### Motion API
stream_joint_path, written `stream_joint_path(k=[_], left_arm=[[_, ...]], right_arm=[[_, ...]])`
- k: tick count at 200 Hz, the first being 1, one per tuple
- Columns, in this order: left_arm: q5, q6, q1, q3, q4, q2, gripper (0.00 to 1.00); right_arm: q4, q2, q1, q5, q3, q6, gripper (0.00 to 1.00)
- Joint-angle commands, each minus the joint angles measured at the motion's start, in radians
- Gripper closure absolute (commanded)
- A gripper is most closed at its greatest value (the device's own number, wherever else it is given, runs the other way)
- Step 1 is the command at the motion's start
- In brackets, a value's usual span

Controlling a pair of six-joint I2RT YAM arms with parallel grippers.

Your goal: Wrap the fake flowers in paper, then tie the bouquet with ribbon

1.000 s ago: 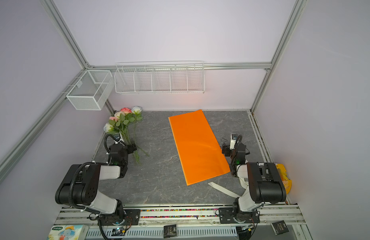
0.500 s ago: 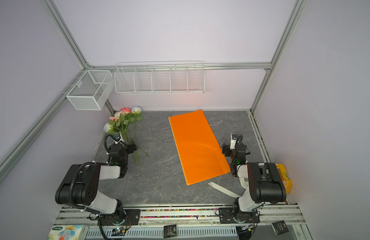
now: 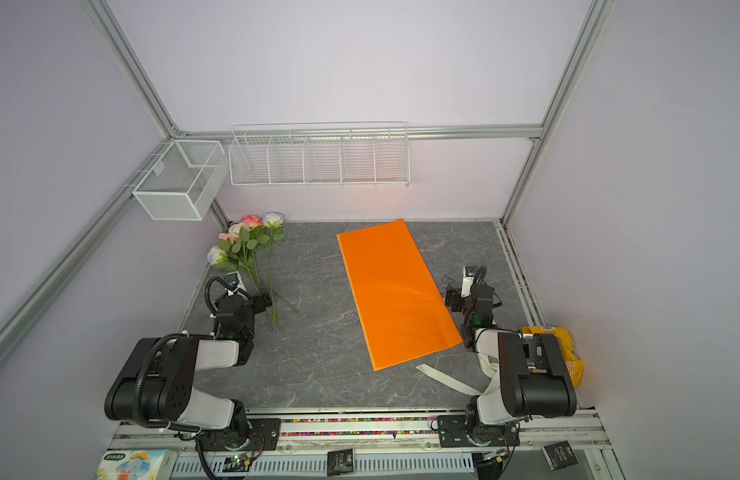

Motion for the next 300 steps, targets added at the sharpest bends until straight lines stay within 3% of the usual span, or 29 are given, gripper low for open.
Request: stream_joint_path(k=[1, 13, 29, 46, 62, 74, 95, 105, 131, 154, 170, 291, 300], left_arm=[[-0.059, -0.096, 0.003, 0.091, -0.307, -0.185, 0.01], [-0.103, -0.209, 0.007, 0.166, -0.529, -0.270, 0.01], [-0.102, -0.397, 0.020, 0.263, -0.797, -0.347, 0.01], [0.174, -0.370, 0.046, 0.306, -0.873, -0.392, 0.01], [0.353, -0.405, 0.047, 0.309, -0.882, -0.410, 0.01], [0.504, -0.417, 0.046, 0.306, -0.868, -0.404, 0.00], [0.637, -0.473, 0.019, 0.301, -0.880, -0.383, 0.02], [0.626, -0.478, -0.012, 0.304, -0.917, -0.383, 0.01], [0.616, -0.493, -0.069, 0.286, -0.949, -0.394, 0.01], [0.642, -0.497, -0.068, 0.282, -0.988, -0.399, 0.01], [0.644, -0.497, -0.069, 0.275, -1.002, -0.406, 0.01], [0.679, -0.462, -0.070, 0.303, -1.059, -0.344, 0.05], [0.679, -0.462, -0.070, 0.301, -1.063, -0.346, 0.06]], right_arm=[[-0.512, -0.081, -0.006, 0.132, 0.224, 0.187, 0.12], [-0.745, -0.064, -0.009, 0.066, 0.360, 0.241, 0.12], [-0.829, -0.058, -0.009, -0.162, 0.408, 0.250, 0.12], [-0.824, -0.044, 0.006, -0.480, 0.408, 0.254, 0.12], [-0.884, -0.001, 0.068, -0.578, 0.470, 0.238, 0.07], [-0.930, 0.039, 0.138, -0.541, 0.497, 0.229, 0.03], [-0.996, 0.124, 0.269, -0.370, 0.550, 0.208, 0.02], [-1.023, 0.167, 0.305, -0.295, 0.584, 0.210, 0.03], [-1.027, 0.269, 0.348, -0.248, 0.638, 0.230, 0.06], [-1.041, 0.360, 0.383, -0.289, 0.689, 0.221, 0.11], [-1.080, 0.421, 0.428, -0.254, 0.738, 0.205, 0.16], [-1.160, 0.687, 0.812, -0.135, 0.965, 0.138, 0.18], [-1.154, 0.678, 0.827, -0.137, 0.967, 0.124, 0.22]])
